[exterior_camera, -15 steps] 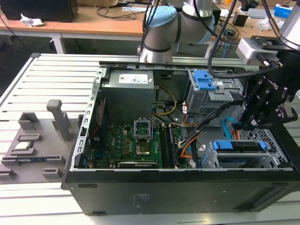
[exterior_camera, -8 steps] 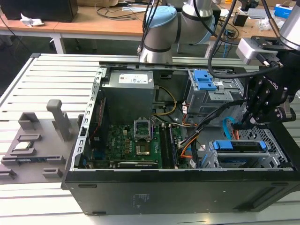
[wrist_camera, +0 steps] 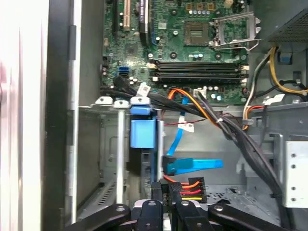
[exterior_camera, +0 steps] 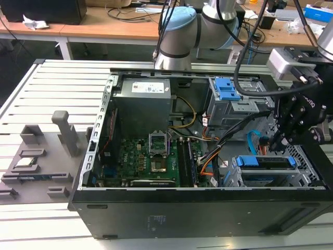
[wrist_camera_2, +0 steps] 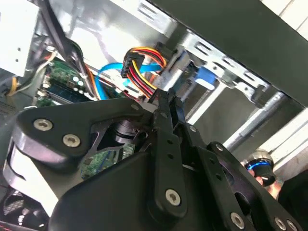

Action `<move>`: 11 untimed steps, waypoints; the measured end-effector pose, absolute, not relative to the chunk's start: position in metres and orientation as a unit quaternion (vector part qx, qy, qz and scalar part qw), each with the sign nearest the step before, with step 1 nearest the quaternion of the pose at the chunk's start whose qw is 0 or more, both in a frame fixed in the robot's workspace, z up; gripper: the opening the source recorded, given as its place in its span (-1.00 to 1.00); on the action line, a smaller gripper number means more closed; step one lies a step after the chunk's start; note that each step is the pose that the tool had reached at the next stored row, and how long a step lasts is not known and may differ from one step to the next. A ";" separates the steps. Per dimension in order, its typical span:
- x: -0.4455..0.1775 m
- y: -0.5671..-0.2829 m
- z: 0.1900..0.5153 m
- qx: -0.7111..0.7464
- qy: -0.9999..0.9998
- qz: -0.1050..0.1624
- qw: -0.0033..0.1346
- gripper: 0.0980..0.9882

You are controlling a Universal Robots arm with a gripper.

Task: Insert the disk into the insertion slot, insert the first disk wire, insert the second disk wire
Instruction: 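Insert the first disk wire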

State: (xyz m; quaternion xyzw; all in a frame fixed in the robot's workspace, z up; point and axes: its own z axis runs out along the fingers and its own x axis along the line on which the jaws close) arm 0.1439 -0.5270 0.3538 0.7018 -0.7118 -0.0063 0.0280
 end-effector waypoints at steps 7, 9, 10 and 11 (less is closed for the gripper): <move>0.149 -0.533 0.347 0.702 -0.712 -0.006 0.028 -0.84; 0.150 -0.535 0.345 0.702 -0.712 -0.006 0.028 -0.84; 0.150 -0.535 0.345 0.702 -0.712 -0.006 0.028 -0.84; 0.150 -0.535 0.344 0.702 -0.712 -0.006 0.028 -0.84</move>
